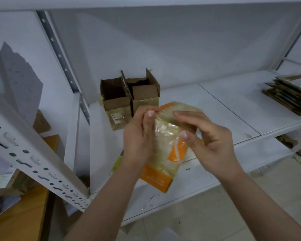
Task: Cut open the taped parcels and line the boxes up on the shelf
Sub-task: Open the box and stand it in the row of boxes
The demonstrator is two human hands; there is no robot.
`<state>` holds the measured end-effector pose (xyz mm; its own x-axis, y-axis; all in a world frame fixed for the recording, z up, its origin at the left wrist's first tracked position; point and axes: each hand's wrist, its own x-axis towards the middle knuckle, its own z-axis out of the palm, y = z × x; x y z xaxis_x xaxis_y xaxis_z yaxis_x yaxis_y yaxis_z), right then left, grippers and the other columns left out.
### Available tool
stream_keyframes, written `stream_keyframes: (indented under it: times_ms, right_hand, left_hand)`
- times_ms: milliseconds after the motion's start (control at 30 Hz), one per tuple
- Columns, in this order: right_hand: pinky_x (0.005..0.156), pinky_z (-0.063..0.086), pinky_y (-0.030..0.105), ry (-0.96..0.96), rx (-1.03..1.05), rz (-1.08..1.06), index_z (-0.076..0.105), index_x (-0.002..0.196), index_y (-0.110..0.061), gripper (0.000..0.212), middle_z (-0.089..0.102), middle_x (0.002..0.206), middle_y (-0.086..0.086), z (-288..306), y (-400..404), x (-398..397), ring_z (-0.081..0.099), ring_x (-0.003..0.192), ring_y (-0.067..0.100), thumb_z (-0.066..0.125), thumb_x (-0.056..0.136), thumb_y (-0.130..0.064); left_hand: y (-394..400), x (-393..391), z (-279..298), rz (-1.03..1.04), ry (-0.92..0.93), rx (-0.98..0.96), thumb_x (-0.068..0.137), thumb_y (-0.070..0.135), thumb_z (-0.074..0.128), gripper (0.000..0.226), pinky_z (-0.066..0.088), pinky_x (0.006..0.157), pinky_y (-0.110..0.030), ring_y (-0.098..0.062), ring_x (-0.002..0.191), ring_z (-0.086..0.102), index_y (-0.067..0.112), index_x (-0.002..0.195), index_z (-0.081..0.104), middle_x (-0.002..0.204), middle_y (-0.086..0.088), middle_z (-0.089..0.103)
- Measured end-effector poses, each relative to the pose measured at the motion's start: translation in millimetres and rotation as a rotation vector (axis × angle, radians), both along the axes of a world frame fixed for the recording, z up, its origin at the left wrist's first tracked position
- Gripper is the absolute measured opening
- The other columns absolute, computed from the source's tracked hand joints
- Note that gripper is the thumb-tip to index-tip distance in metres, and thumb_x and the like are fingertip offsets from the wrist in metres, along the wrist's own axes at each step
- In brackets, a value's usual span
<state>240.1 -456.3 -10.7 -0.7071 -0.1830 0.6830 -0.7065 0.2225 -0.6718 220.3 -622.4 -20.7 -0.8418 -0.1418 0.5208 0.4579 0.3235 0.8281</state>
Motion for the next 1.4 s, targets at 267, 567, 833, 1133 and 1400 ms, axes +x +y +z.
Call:
stream_keyframes:
  times_ms: [267,567,833,1133,1400]
  right_hand:
    - [0.119,-0.019,0.04,-0.561,0.811,0.163,0.0,0.149,-0.051,0.125,0.007,0.162,-0.02,34,75,-27,-0.004,0.144,-0.012,0.081,0.056,-0.069]
    - [0.092,0.052,0.031,-0.573,0.597,-0.037,0.027,0.137,-0.045,0.1,0.048,0.129,-0.015,18,50,-24,0.053,0.118,0.01,0.084,0.056,-0.06]
    - [0.091,0.049,0.039,-0.635,0.374,-0.471,0.047,0.117,-0.033,0.088,0.061,0.111,-0.004,-8,-4,-34,0.059,0.104,0.018,0.047,0.054,-0.093]
    - [0.09,0.055,0.04,-0.616,0.231,-0.23,0.057,0.134,-0.031,0.042,0.059,0.125,-0.003,-53,-11,-33,0.06,0.104,0.011,0.064,0.092,-0.035]
    - [0.073,0.059,0.026,-0.367,0.195,-0.185,0.061,0.112,-0.037,0.039,0.05,0.125,-0.011,-60,2,-4,0.053,0.117,0.003,0.065,0.077,-0.054]
  left_hand:
    - [-50,-19,17,-0.517,-0.101,-0.037,0.1,0.045,0.026,0.053,0.054,0.09,-0.042,-0.023,0.108,0.066,0.01,0.103,0.065,0.113,-0.006,0.071]
    - [-60,-28,7,0.095,0.023,0.121,0.107,0.027,0.033,0.035,0.052,0.09,-0.053,-0.022,0.101,0.067,0.013,0.108,0.065,0.105,-0.006,0.07]
    - [-15,8,-42,0.036,-0.146,0.072,0.099,0.052,0.044,0.036,0.051,0.085,-0.014,0.004,0.106,0.061,0.032,0.12,0.065,0.114,0.017,0.066]
    - [-35,-2,-50,-0.181,-0.427,0.17,0.099,0.033,0.054,0.026,0.055,0.088,-0.031,-0.003,0.101,0.067,0.056,0.105,0.063,0.106,0.022,0.071]
    - [-33,38,-55,-0.143,-0.283,-0.044,0.072,0.058,0.076,0.053,0.053,0.092,-0.026,-0.004,0.129,0.047,0.039,0.12,0.062,0.14,0.013,0.046]
